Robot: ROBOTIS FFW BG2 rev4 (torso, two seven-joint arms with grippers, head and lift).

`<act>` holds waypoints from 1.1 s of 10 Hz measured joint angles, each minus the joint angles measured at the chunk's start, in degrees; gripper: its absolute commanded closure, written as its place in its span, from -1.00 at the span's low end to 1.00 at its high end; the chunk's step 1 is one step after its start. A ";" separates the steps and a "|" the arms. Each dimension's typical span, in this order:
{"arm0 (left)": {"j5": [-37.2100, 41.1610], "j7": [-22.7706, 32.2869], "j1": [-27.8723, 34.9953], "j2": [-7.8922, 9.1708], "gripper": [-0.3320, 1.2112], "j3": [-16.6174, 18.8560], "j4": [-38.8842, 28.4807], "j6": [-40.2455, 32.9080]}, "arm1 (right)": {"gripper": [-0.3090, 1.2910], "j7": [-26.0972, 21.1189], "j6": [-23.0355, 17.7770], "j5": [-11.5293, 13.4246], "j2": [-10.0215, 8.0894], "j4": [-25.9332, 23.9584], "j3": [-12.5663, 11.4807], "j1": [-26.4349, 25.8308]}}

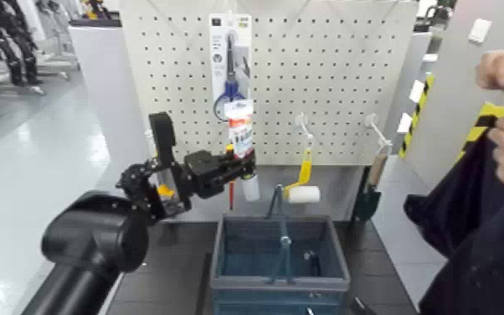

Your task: Put the red glue tube into the crate.

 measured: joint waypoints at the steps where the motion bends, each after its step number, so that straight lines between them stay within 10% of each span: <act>1: 0.07 -0.17 0.48 -0.12 0.87 -0.23 1.36 -0.09 | -0.44 0.02 -0.04 -0.08 -0.06 0.04 -0.05 0.00; 11: -0.67 -1.81 2.58 -0.98 0.87 -1.49 15.09 -1.05 | -0.44 0.08 -0.36 -0.20 0.02 0.37 0.12 -0.08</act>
